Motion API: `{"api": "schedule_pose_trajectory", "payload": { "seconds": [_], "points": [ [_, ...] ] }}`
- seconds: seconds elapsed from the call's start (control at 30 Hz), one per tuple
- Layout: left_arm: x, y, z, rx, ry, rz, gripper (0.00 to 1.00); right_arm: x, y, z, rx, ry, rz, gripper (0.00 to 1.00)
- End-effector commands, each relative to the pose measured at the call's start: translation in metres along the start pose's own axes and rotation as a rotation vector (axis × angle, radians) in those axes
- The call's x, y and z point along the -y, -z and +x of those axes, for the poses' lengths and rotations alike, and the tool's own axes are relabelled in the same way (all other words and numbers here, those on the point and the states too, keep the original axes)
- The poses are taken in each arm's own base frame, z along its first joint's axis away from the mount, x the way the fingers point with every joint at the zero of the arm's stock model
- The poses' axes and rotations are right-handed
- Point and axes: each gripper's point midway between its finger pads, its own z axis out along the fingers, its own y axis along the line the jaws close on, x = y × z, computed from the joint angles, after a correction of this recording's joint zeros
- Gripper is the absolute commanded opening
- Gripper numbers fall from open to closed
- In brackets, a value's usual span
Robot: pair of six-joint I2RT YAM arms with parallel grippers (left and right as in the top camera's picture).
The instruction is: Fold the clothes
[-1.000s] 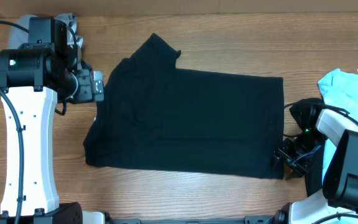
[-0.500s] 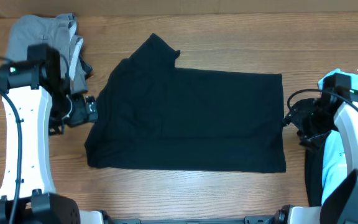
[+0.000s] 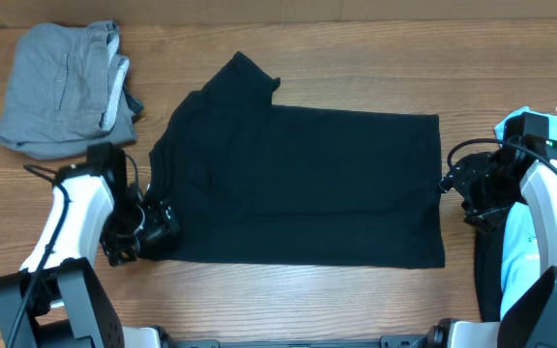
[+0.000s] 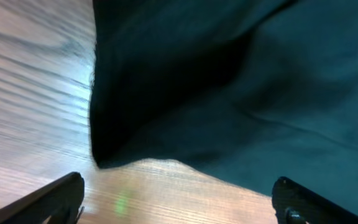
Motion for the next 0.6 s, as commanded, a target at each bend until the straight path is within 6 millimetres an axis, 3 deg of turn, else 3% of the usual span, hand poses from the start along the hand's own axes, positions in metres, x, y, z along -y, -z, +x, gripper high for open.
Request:
{"api": "schedule_pose_trajectory", "payload": {
  "seconds": [0.0, 0.13, 0.17, 0.23, 0.37, 0.57],
  "points": [
    [-0.005, -0.017, 0.011, -0.024, 0.076, 0.004, 0.93, -0.007, 0.005, -0.003, 0.015, 0.01, -0.029, 0.8],
    [-0.02, -0.033, 0.007, 0.022, 0.114, -0.064, 0.79, -0.007, 0.005, -0.002, 0.013, 0.01, -0.029, 0.8],
    [-0.023, -0.035, 0.004, 0.041, 0.123, -0.078, 0.72, -0.007, 0.005, -0.003, 0.014, 0.009, -0.029, 0.8],
    [-0.027, -0.038, 0.001, 0.065, 0.125, -0.1, 0.53, -0.007, 0.005, -0.003, 0.014, 0.01, -0.029, 0.8],
    [-0.033, -0.037, 0.006, 0.045, 0.131, -0.13, 0.04, -0.006, 0.005, -0.002, 0.01, 0.024, -0.027, 0.8],
    [-0.04, -0.035, 0.023, -0.031, 0.212, -0.129, 0.04, -0.006, 0.005, -0.001, 0.006, 0.03, -0.024, 0.8]
  ]
}}
